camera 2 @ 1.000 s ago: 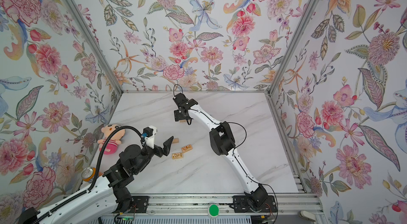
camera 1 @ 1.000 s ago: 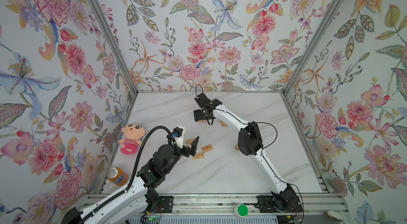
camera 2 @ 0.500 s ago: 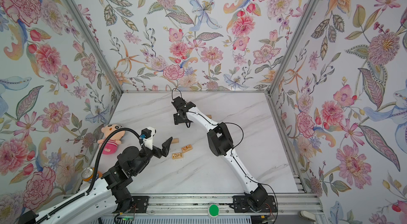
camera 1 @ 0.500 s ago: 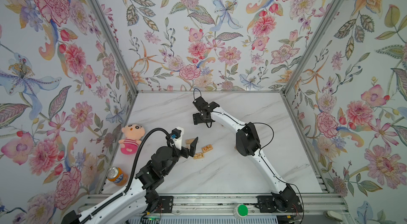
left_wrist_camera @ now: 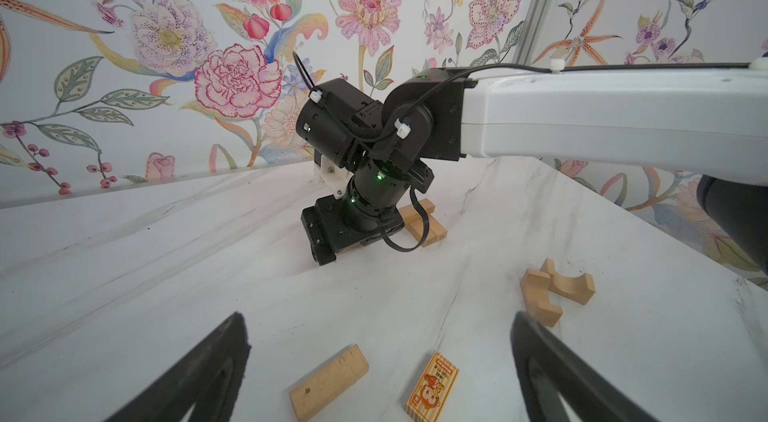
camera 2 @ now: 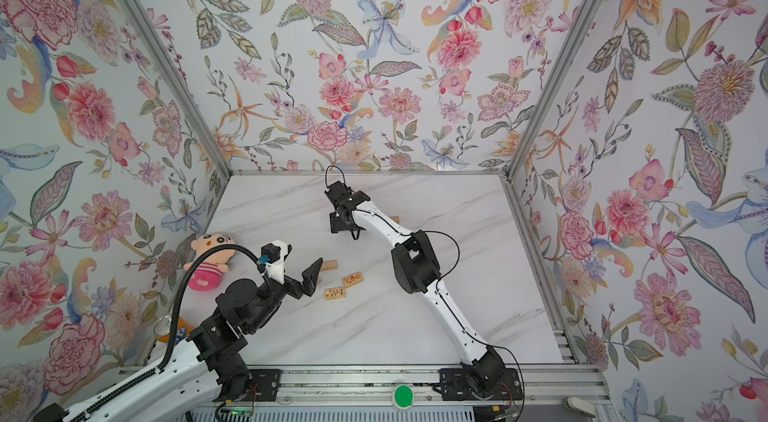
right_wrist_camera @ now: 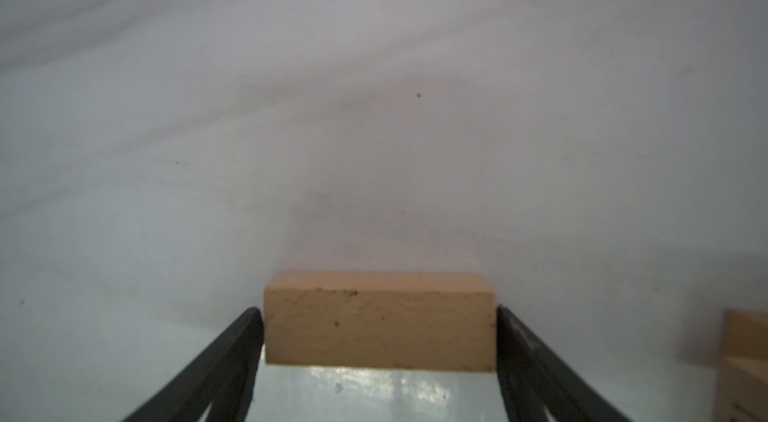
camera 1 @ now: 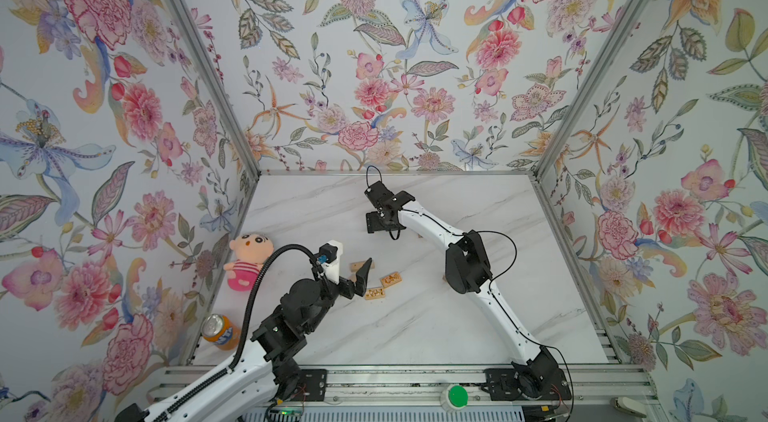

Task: Build the wood block tower
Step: 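Lift the held plain block with the right gripper off the table, then carry the held block with the right gripper toward the block tower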

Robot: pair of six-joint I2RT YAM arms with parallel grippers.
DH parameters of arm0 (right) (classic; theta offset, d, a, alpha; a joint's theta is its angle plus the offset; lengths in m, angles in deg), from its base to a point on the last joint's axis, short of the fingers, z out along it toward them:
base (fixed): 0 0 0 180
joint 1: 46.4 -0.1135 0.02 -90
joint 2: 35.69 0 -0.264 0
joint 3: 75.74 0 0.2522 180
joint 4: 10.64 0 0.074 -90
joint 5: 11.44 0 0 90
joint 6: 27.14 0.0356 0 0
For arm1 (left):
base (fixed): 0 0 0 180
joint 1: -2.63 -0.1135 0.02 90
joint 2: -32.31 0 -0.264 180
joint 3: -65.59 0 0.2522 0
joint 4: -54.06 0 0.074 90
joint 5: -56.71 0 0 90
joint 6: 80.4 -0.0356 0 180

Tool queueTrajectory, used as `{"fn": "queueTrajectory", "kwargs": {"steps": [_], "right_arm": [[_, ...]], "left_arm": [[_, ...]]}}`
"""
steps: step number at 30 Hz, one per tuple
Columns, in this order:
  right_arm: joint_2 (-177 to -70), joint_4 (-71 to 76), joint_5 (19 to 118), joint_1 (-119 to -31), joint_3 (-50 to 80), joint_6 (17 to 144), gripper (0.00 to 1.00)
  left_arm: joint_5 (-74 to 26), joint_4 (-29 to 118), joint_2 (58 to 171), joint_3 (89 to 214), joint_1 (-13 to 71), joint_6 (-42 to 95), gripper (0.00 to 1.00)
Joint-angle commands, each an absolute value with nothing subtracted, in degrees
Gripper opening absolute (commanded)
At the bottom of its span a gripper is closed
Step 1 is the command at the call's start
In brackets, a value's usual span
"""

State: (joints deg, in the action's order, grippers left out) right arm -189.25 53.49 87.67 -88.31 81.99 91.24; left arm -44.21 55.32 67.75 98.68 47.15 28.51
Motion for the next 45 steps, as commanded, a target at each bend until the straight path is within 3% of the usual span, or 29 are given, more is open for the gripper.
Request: {"fn": "queueTrajectory", "kwargs": {"steps": [1,13,31,45], "right_arm": [[-191.24,55.62,88.13,-87.86,82.78,92.22,0.82],[-188.94,55.65,88.98,-87.85,82.52,90.11,0.69],[-177.42,55.21,86.21,-86.55,83.63,85.12,0.67],[-165.81,55.24,87.46,-83.84,69.82,82.81,0.65]], "left_arm": [[-44.89,54.46,66.93,97.93,46.40,29.23,0.99],[-43.16,54.01,69.12,99.49,46.45,29.02,0.99],[-39.30,49.00,73.58,105.20,46.40,29.02,0.99],[-35.68,44.98,85.39,111.64,46.40,28.94,0.99]]}}
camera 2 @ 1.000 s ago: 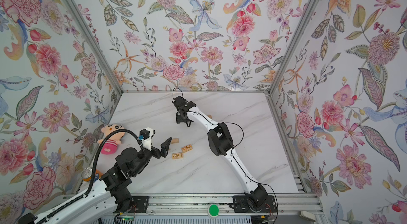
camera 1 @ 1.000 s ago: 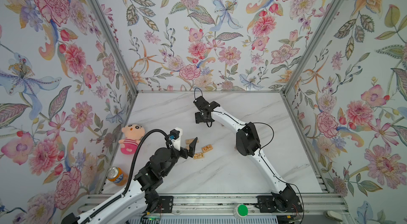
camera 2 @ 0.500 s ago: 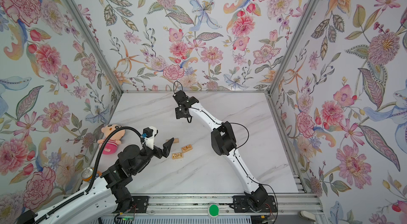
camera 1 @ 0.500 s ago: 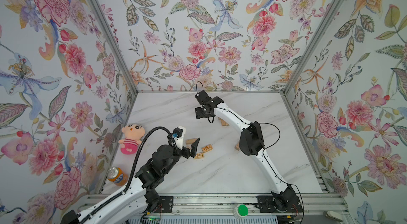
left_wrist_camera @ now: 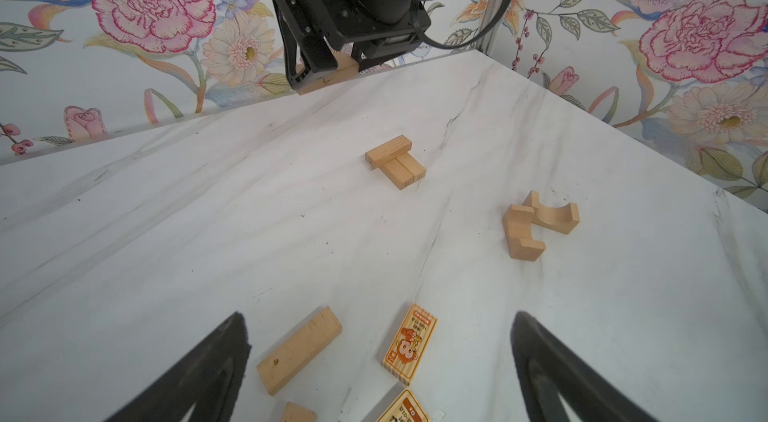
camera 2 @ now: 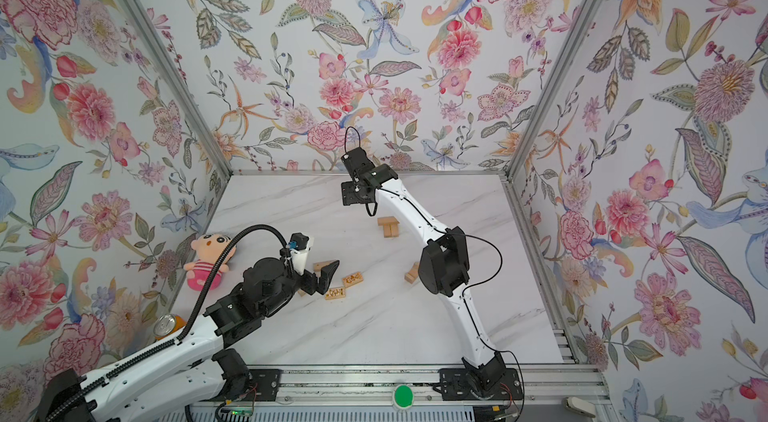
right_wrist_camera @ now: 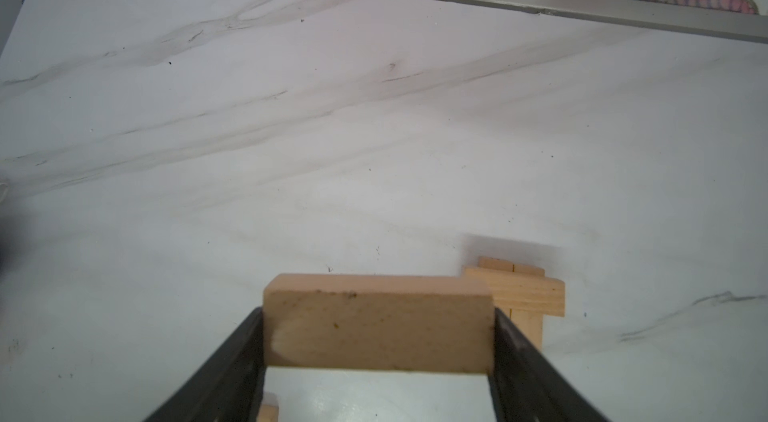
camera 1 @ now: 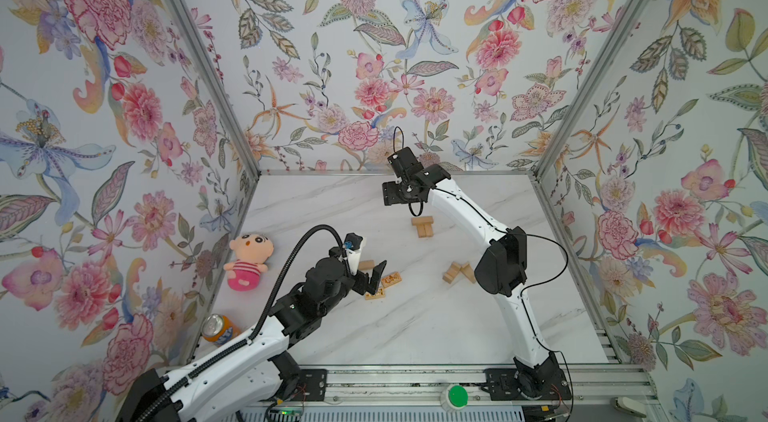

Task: Build the wood block tower
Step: 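Carry the held block with the right gripper toward the block tower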

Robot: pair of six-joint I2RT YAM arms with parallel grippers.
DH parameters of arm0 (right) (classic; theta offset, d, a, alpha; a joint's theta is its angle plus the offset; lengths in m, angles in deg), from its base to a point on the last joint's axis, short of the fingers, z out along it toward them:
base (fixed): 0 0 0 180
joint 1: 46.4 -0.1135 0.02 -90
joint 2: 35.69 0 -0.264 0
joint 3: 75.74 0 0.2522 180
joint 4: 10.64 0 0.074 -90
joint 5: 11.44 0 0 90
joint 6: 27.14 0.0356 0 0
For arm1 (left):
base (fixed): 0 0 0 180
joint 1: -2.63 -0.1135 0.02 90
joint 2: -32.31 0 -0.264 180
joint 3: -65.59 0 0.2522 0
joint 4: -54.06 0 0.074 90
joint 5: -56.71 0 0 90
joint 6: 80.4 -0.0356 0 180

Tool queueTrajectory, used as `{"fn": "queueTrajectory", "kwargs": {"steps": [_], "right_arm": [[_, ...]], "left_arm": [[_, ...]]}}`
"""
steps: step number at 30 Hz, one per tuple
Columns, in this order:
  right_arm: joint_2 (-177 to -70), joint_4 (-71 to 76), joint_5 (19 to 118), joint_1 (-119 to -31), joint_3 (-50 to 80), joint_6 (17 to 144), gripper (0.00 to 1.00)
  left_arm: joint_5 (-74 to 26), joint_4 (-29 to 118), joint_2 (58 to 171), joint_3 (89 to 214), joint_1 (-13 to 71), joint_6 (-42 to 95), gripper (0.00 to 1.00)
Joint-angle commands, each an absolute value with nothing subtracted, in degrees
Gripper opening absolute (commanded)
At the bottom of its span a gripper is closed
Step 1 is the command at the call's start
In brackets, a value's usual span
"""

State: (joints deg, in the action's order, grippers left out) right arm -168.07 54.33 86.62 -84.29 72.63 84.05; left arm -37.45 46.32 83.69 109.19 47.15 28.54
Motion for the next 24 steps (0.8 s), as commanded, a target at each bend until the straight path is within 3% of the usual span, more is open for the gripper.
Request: {"fn": "queueTrajectory", "kwargs": {"steps": [1,14,24], "right_arm": [[-165.11,55.08,87.44,-83.87,68.60,82.65,0.65],[-154.41,47.87,85.70,-79.70,46.92,82.95,0.65],[-153.09,44.16,82.86,-76.92,38.32,82.89,0.65]], "left_arm": [[-35.41,44.97,86.46,111.99,46.40,28.87,0.99],[-29.90,50.51,97.00,113.65,46.40,28.65,0.99],[-27.93,50.63,103.63,117.51,46.41,28.05,0.99]]}}
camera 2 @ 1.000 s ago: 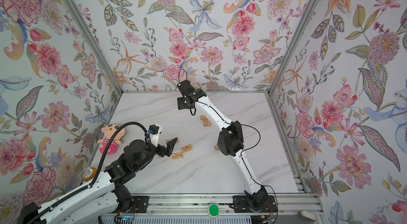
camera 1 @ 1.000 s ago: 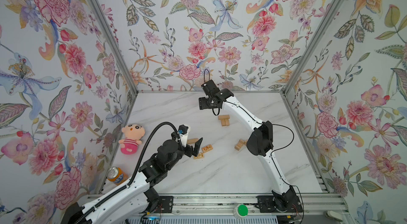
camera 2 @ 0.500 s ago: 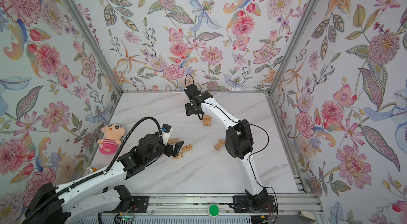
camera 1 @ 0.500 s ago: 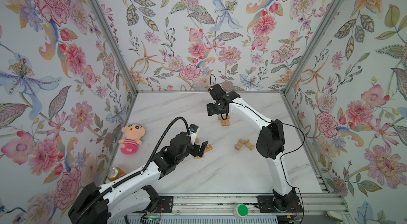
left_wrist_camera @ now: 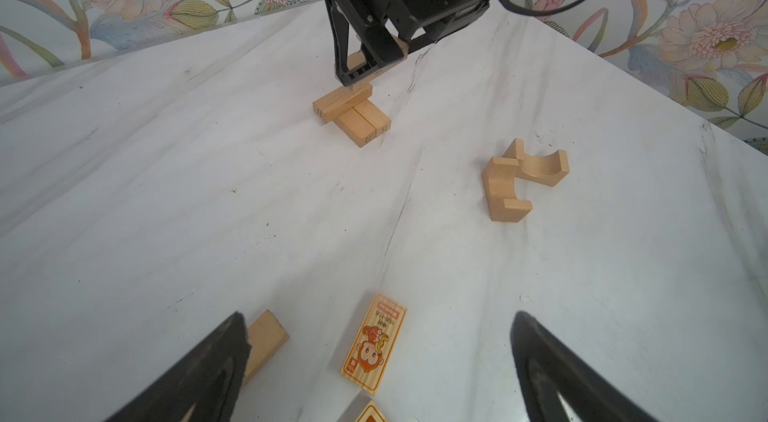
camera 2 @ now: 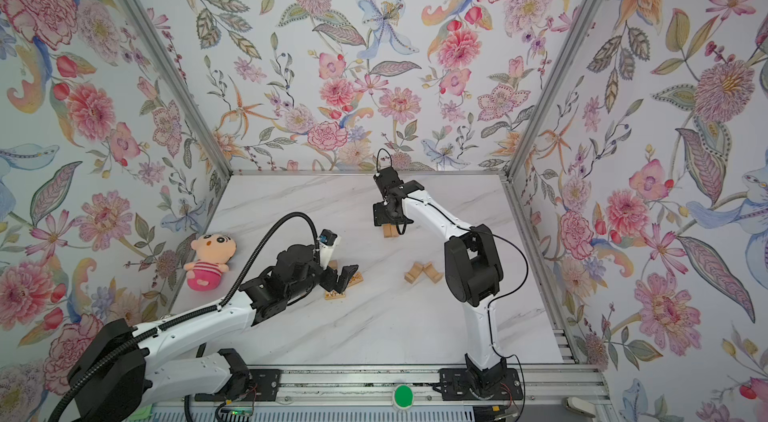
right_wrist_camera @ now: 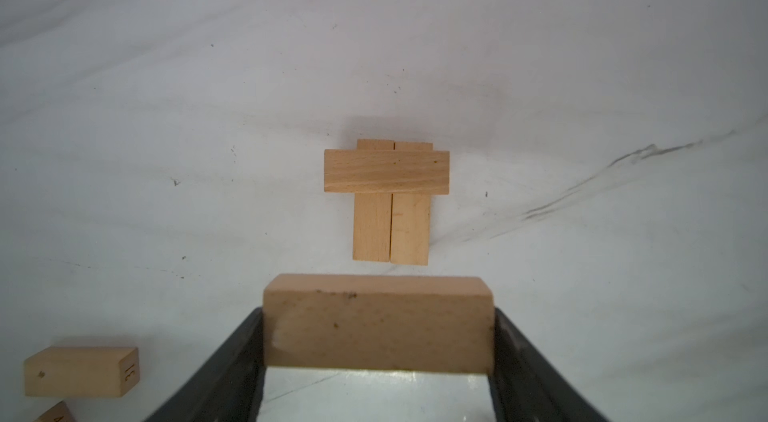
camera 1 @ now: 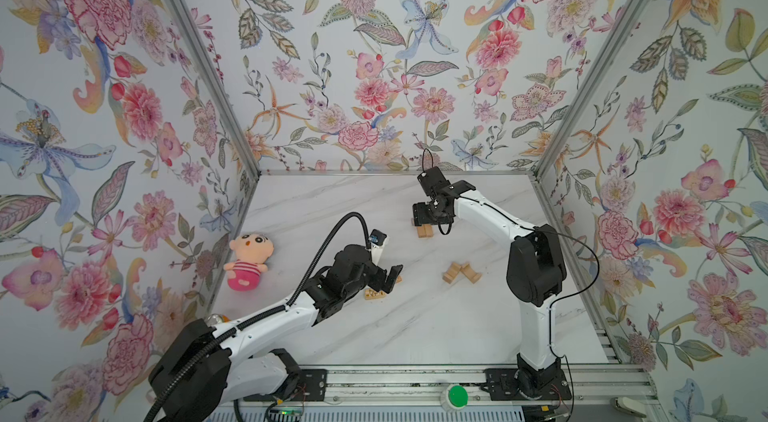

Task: Build the wood block tower
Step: 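Carry the held block with the right gripper toward the block tower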

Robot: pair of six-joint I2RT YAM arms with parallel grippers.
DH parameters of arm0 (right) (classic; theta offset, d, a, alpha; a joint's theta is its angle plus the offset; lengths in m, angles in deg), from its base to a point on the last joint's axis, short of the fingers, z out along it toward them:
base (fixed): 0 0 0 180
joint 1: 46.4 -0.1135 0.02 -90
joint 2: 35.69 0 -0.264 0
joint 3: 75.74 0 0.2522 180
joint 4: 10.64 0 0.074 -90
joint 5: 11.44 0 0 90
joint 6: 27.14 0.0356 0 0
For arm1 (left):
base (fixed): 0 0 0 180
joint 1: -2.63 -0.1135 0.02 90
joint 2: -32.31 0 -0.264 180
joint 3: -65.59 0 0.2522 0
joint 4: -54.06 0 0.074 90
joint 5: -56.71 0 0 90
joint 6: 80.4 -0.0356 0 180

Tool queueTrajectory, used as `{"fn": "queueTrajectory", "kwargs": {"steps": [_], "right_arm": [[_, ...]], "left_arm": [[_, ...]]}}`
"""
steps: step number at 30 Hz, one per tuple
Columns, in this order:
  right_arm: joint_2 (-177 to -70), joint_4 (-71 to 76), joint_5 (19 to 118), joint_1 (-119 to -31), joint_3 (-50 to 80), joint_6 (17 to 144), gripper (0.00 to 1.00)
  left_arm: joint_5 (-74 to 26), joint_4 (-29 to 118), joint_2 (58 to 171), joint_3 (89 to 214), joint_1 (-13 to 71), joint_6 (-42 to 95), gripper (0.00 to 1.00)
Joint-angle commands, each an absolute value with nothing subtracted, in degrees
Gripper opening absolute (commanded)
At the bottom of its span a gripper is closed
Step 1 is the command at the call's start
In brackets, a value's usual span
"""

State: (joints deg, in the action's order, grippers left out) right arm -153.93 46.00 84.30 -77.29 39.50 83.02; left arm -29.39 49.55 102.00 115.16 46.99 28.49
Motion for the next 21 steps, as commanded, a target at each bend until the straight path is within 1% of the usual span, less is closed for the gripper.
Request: {"fn": "queueTrajectory", "kwargs": {"steps": [1,7,21], "right_arm": [[-153.27,43.85,82.69,-76.84,37.96,82.76,0.65],[-155.10,42.95,81.44,-76.28,38.02,82.42,0.65],[-159.22,41.94,79.77,-75.44,38.43,81.96,0.66]], "left_arm": [[-27.93,50.66,104.45,118.13,46.40,28.05,0.99],[-27.93,50.45,108.40,120.97,46.36,28.23,0.99],[-28.83,50.18,111.21,122.82,46.43,27.79,0.99]]}}
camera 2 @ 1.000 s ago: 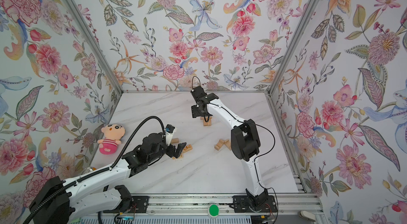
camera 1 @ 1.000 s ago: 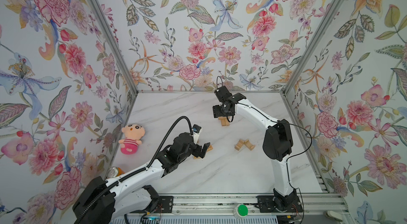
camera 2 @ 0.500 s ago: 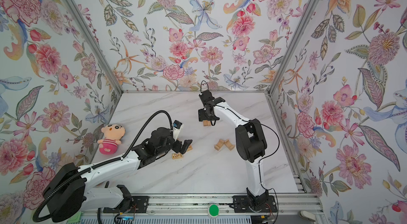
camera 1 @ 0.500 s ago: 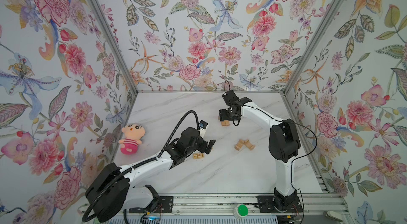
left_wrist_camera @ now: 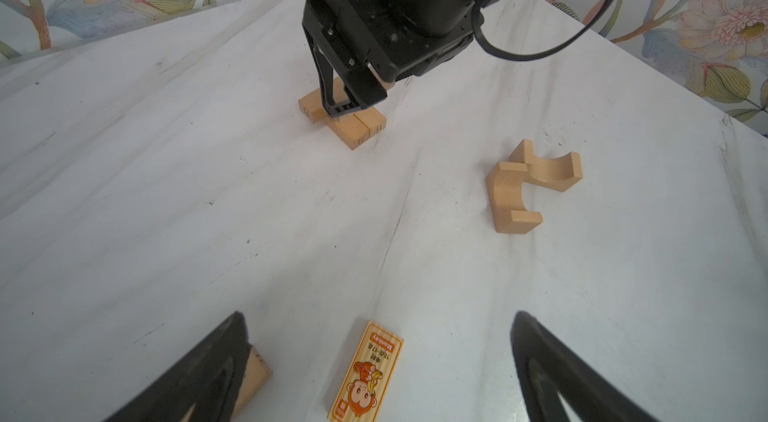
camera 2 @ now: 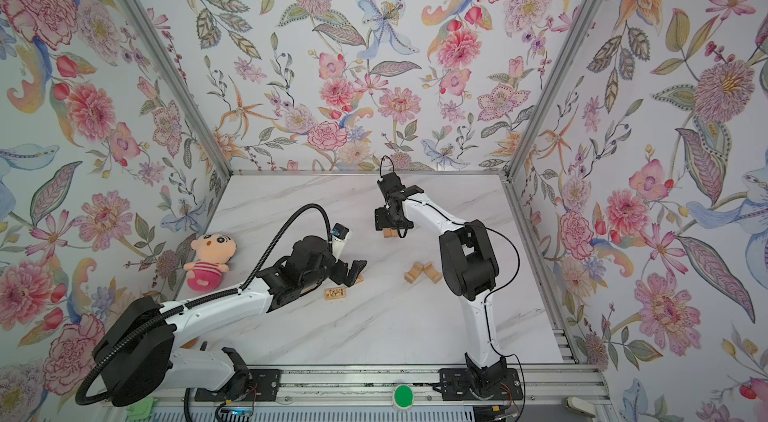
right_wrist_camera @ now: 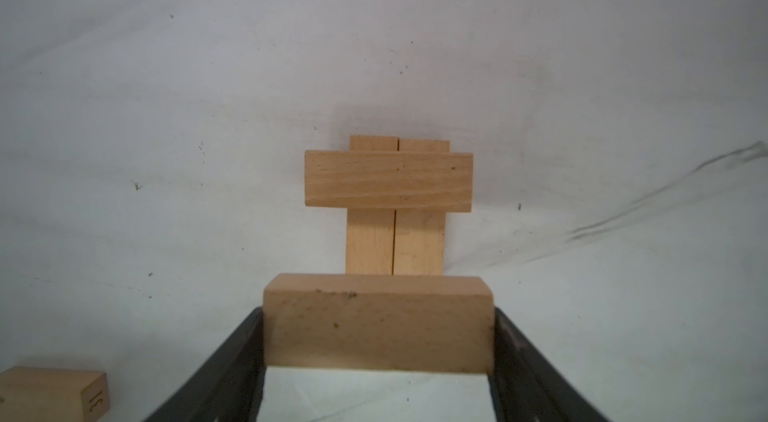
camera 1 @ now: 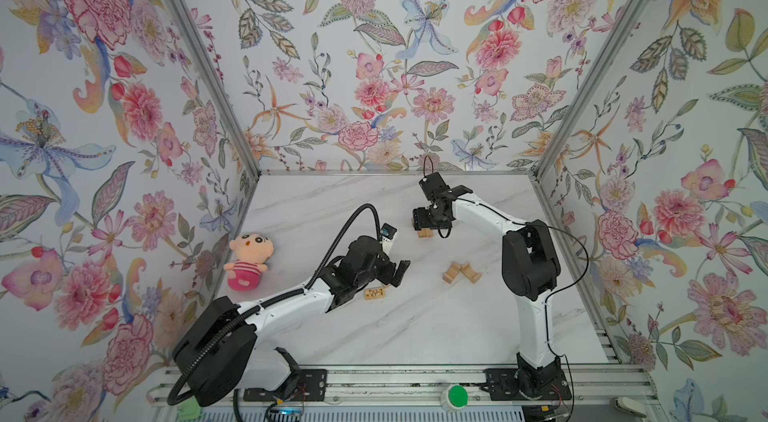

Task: Build the wood block tower
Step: 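Carry the held block with the right gripper toward the block tower, then lower the held block onto the crosswise top block and open the right gripper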

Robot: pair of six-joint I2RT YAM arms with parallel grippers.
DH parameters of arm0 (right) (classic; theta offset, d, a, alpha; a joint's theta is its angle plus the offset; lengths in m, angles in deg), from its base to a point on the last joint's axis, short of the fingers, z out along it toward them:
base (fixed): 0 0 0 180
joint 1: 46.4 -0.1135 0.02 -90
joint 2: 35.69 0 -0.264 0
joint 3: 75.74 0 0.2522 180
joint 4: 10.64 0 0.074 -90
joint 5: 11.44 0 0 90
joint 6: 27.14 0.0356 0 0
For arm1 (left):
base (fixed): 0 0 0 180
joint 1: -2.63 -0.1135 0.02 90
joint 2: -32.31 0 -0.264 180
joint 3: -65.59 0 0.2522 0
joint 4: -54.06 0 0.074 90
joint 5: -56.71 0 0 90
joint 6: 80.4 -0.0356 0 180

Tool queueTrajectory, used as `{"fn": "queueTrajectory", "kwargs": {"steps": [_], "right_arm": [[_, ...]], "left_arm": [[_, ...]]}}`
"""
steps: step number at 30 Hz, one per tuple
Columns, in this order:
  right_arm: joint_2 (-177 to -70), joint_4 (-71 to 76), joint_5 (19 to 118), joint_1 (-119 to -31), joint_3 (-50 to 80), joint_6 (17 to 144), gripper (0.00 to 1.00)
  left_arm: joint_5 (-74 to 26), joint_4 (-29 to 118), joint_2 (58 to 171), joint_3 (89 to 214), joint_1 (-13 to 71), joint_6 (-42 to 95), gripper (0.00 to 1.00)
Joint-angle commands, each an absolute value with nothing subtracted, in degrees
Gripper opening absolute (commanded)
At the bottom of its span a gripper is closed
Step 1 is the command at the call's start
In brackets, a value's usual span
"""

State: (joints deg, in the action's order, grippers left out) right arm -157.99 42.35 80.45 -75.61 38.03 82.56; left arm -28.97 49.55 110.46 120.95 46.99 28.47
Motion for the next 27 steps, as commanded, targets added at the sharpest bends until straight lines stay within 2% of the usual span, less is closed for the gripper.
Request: {"fn": "queueTrajectory", "kwargs": {"steps": [1,27], "right_arm": [[-159.46,41.97,79.58,-75.40,38.57,82.06,0.66],[-164.76,41.98,79.79,-74.61,41.82,81.40,0.68]], "left_arm": [[-28.87,50.15,111.31,122.87,46.45,27.71,0.99],[-30.30,50.07,110.47,121.84,46.32,27.62,0.99]]}}
